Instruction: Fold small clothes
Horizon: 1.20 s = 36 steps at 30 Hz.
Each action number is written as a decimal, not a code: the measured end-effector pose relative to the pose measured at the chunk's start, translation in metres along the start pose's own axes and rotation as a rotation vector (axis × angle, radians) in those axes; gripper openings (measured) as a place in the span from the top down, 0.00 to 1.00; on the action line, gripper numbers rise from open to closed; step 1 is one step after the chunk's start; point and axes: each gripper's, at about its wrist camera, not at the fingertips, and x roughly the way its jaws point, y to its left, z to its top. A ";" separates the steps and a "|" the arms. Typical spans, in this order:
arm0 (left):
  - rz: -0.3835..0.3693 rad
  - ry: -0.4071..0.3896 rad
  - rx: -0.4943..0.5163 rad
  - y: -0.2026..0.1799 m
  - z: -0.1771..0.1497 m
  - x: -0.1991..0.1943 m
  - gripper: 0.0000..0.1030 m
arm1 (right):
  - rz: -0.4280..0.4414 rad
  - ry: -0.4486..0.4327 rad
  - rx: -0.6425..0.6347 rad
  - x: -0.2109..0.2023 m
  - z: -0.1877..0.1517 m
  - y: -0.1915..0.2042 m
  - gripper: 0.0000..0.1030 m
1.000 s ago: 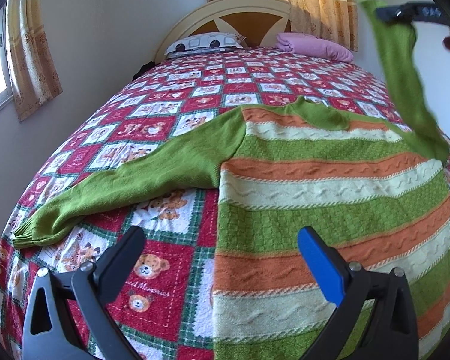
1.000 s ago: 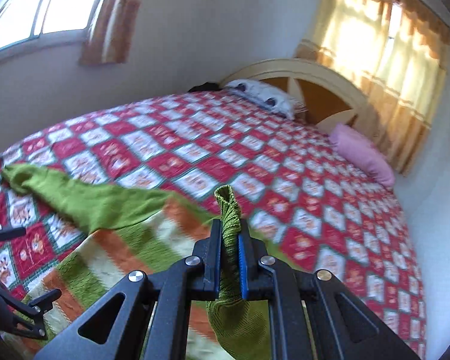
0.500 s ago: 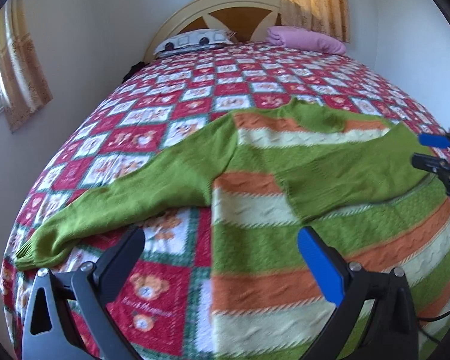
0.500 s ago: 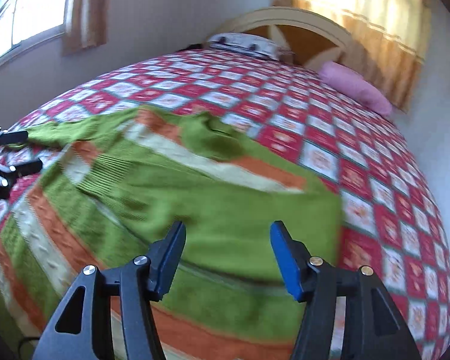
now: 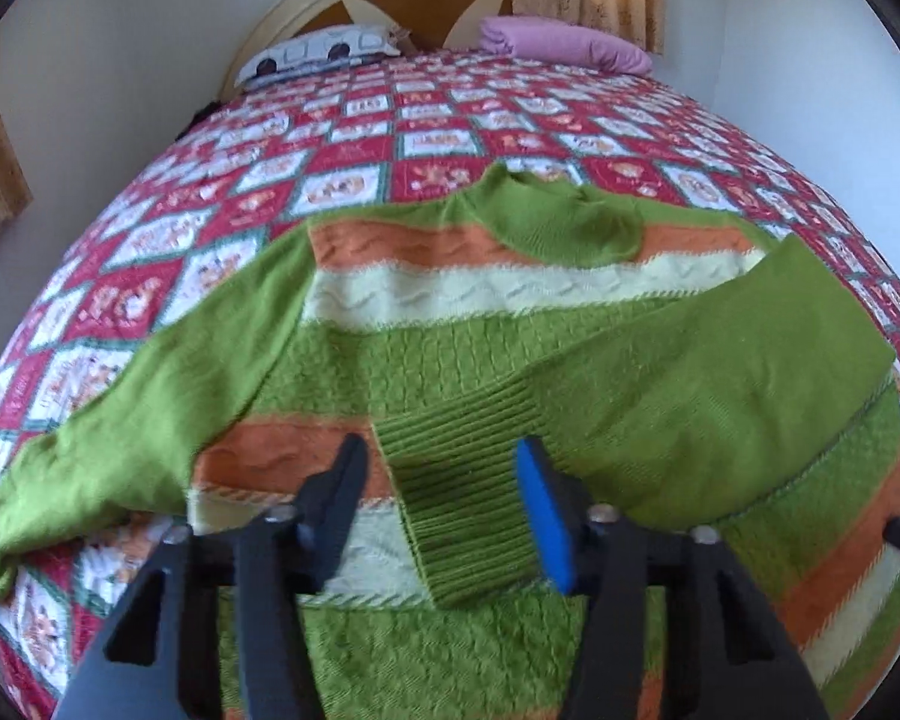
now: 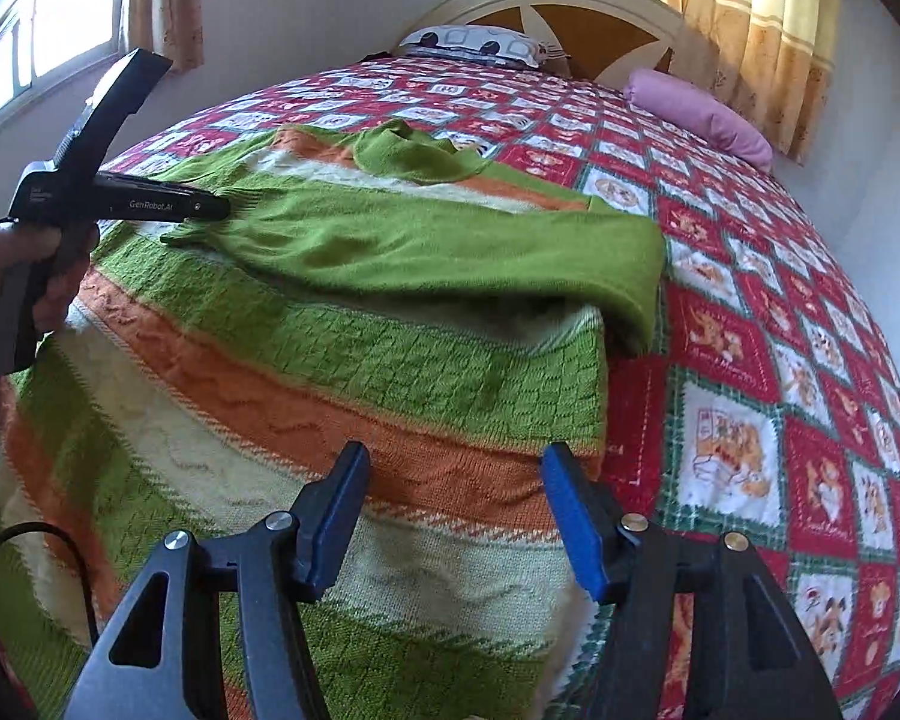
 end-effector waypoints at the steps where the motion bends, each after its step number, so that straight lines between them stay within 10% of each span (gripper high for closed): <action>1: -0.024 0.011 -0.006 -0.001 -0.002 0.004 0.79 | 0.005 -0.007 0.012 0.001 -0.002 -0.001 0.38; 5: -0.064 -0.033 0.015 -0.006 -0.006 0.001 0.93 | -0.004 -0.032 0.020 0.002 -0.007 0.001 0.36; 17: -0.044 -0.218 -0.001 0.023 0.012 -0.068 0.94 | -0.008 -0.044 0.042 0.005 -0.015 -0.002 0.35; 29: 0.017 -0.138 -0.057 0.042 -0.006 -0.022 0.94 | -0.150 -0.015 0.208 0.025 0.035 -0.046 0.35; 36: 0.013 -0.153 -0.026 0.034 -0.008 -0.024 0.94 | -0.214 0.021 0.386 0.044 0.020 -0.092 0.54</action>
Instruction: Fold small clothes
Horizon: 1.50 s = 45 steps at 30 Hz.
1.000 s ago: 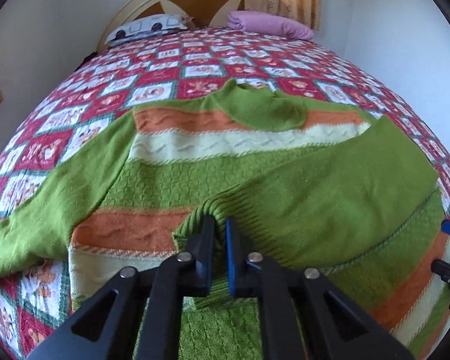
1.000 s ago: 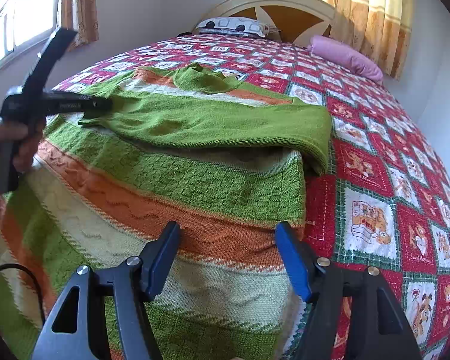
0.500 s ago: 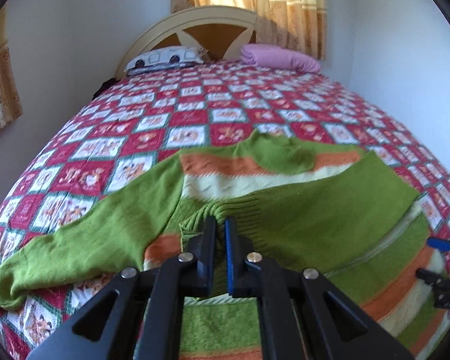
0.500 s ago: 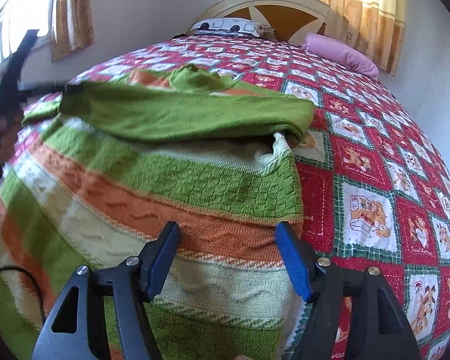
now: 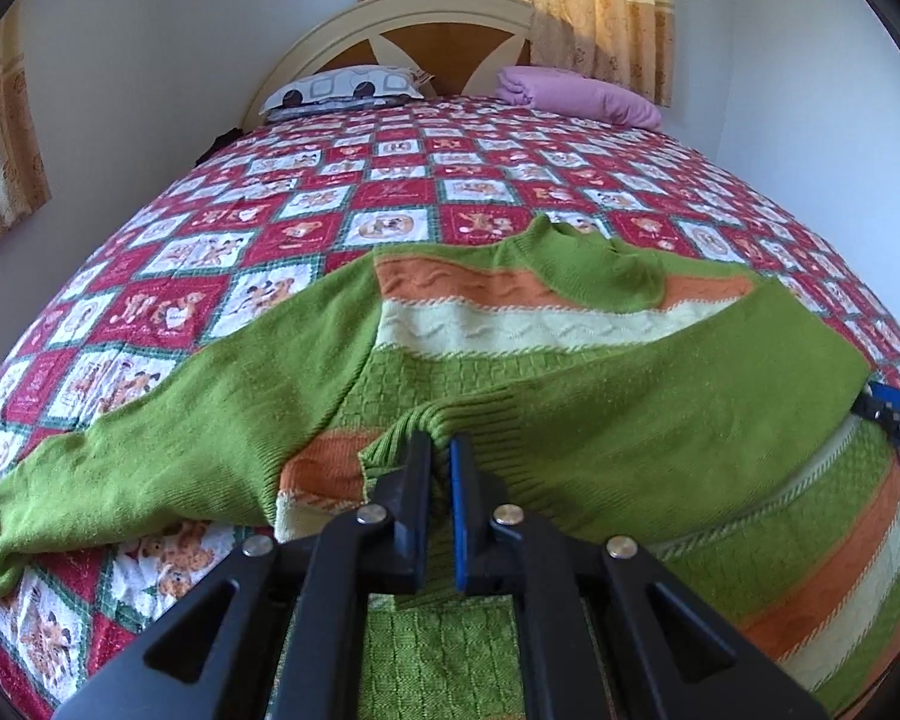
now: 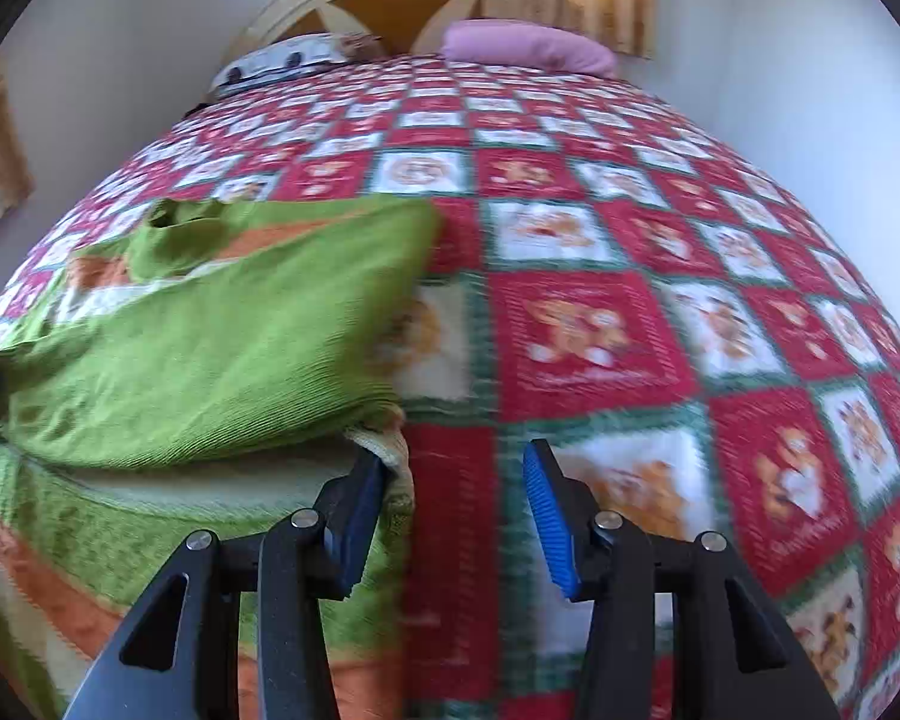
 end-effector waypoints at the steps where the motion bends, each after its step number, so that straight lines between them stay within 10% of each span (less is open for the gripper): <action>1: 0.005 -0.004 0.011 -0.001 -0.001 0.000 0.93 | -0.006 -0.002 0.002 -0.002 -0.003 0.000 0.54; 8: 0.005 0.059 -0.011 0.004 -0.006 0.016 0.92 | -0.021 0.003 0.012 -0.009 -0.003 0.001 0.54; 15: -0.007 0.055 0.005 -0.001 -0.010 0.016 0.92 | -0.105 -0.099 -0.234 -0.014 0.009 0.050 0.45; 26: -0.028 0.069 0.000 -0.007 -0.009 0.016 0.81 | -0.050 -0.012 -0.004 0.005 0.010 0.002 0.61; 35: -0.014 0.098 0.017 -0.008 -0.013 0.019 0.81 | -0.135 -0.062 -0.031 -0.037 0.008 -0.006 0.43; 41: 0.021 0.094 0.022 -0.011 -0.014 0.021 0.75 | 0.030 -0.188 -0.124 -0.060 0.034 0.037 0.43; 45: 0.040 0.089 0.019 -0.010 -0.015 0.018 0.68 | 0.090 -0.010 -0.097 -0.004 0.041 0.045 0.46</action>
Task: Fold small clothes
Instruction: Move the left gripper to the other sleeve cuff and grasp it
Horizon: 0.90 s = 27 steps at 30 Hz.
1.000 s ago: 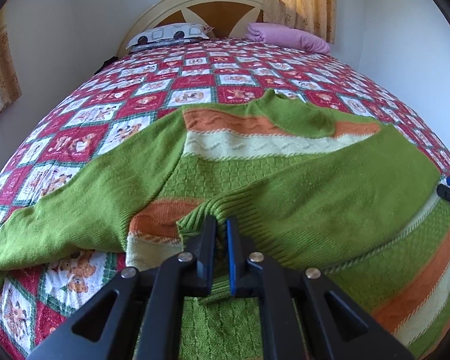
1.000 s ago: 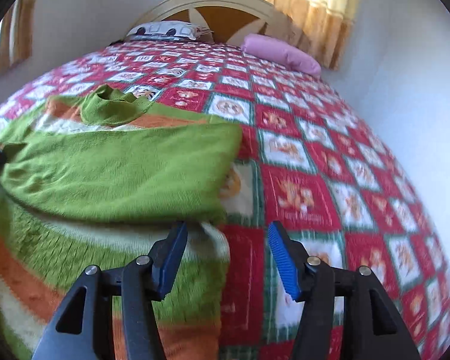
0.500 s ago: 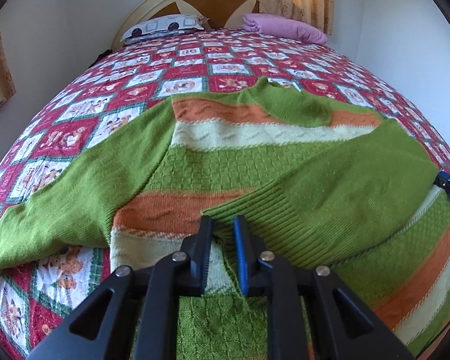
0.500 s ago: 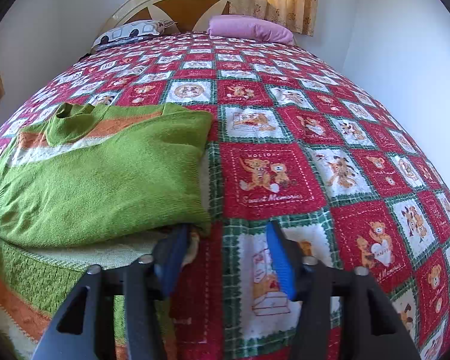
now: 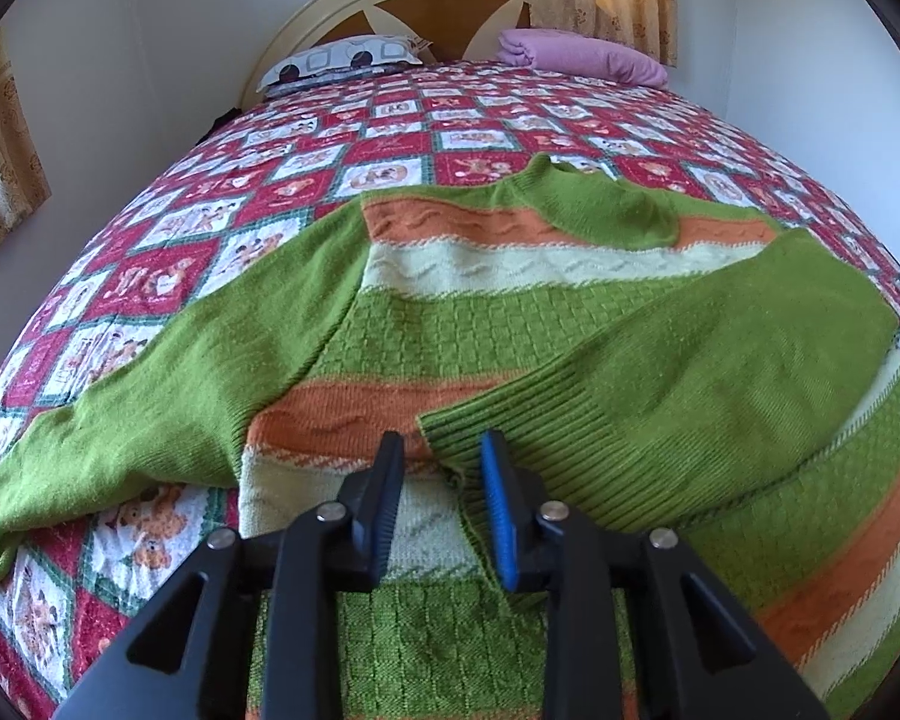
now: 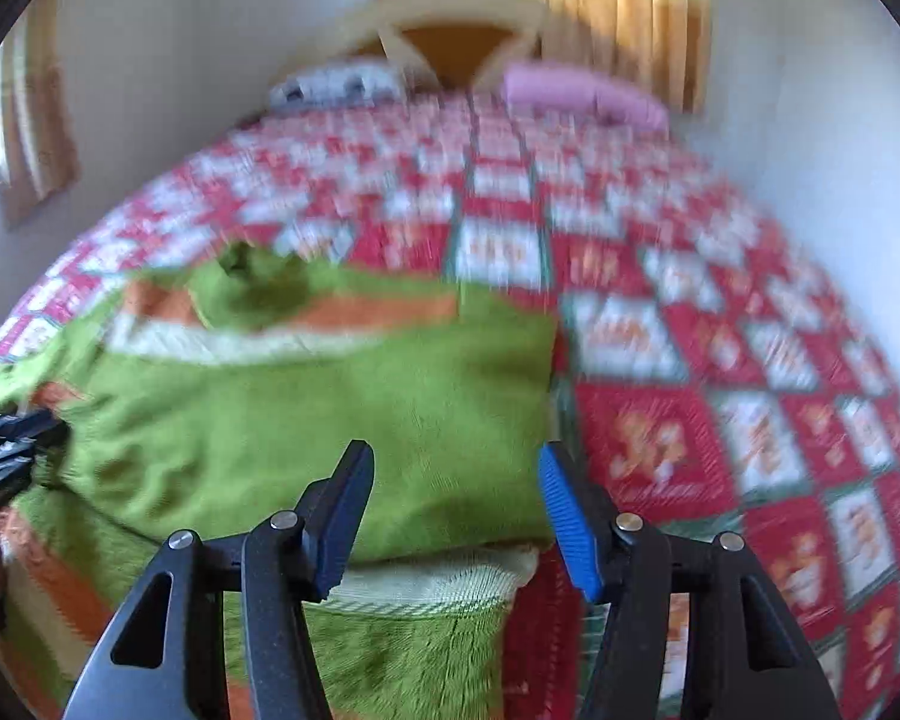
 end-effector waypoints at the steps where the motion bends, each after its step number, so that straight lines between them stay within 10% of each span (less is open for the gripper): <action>1: 0.001 0.000 -0.013 0.003 -0.001 -0.001 0.66 | -0.019 0.048 -0.003 0.013 -0.007 -0.003 0.49; 6: -0.037 0.002 -0.082 0.017 -0.005 -0.004 0.52 | -0.134 0.035 -0.092 -0.005 -0.019 0.009 0.50; 12: -0.054 -0.034 -0.135 0.037 -0.012 -0.028 0.41 | 0.020 -0.080 -0.178 -0.043 0.011 0.069 0.48; 22: 0.164 -0.071 -0.141 0.120 -0.042 -0.079 0.24 | 0.182 0.062 -0.328 0.023 -0.020 0.169 0.48; 27: 0.300 -0.036 -0.212 0.187 -0.069 -0.090 0.23 | 0.187 -0.035 -0.334 -0.005 -0.016 0.168 0.48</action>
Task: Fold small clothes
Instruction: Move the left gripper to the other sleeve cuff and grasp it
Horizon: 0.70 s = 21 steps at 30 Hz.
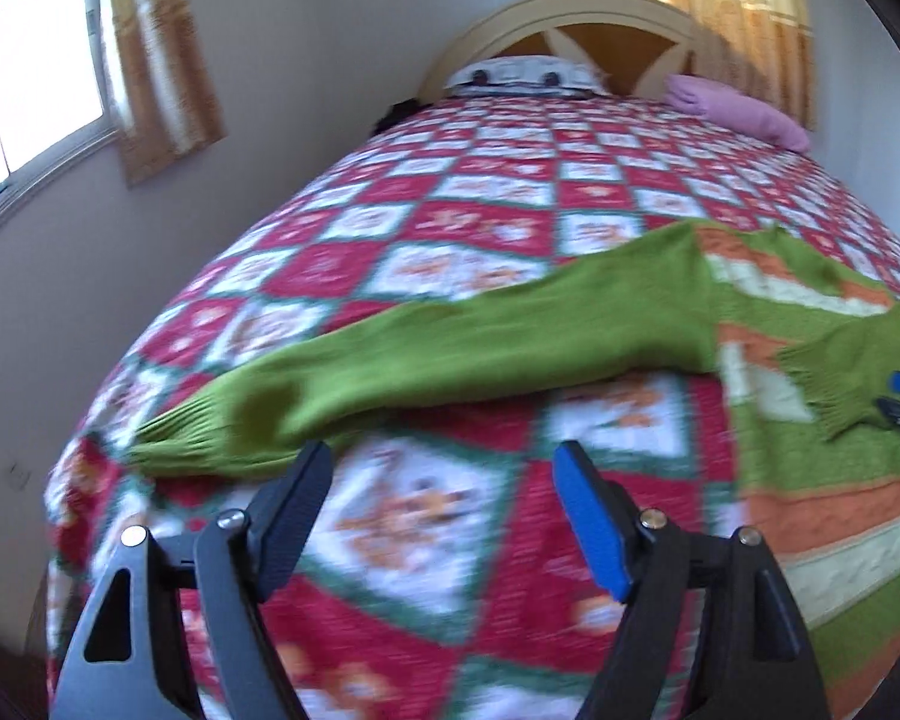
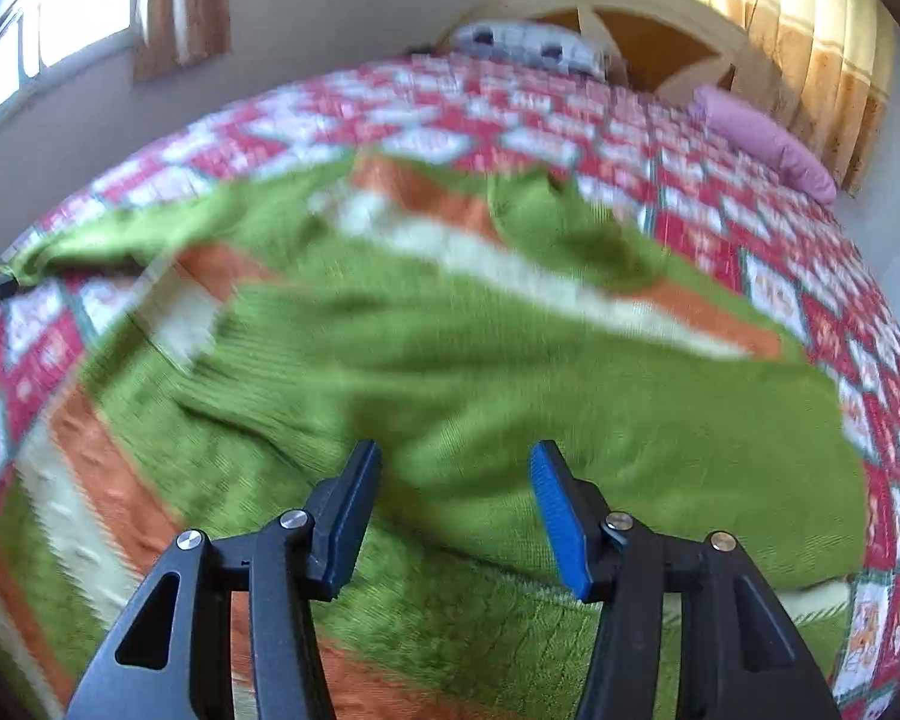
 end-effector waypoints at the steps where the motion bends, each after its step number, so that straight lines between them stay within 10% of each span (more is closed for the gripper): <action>1: 0.035 0.006 -0.023 0.018 -0.003 0.002 0.23 | -0.005 -0.030 -0.009 -0.006 0.002 0.006 0.48; 9: 0.196 0.051 -0.261 0.121 -0.026 0.011 0.23 | -0.018 0.019 -0.108 0.023 -0.007 0.038 0.45; 21: 0.043 0.024 -0.530 0.153 -0.027 0.031 0.23 | -0.048 0.012 -0.085 0.024 -0.009 0.040 0.34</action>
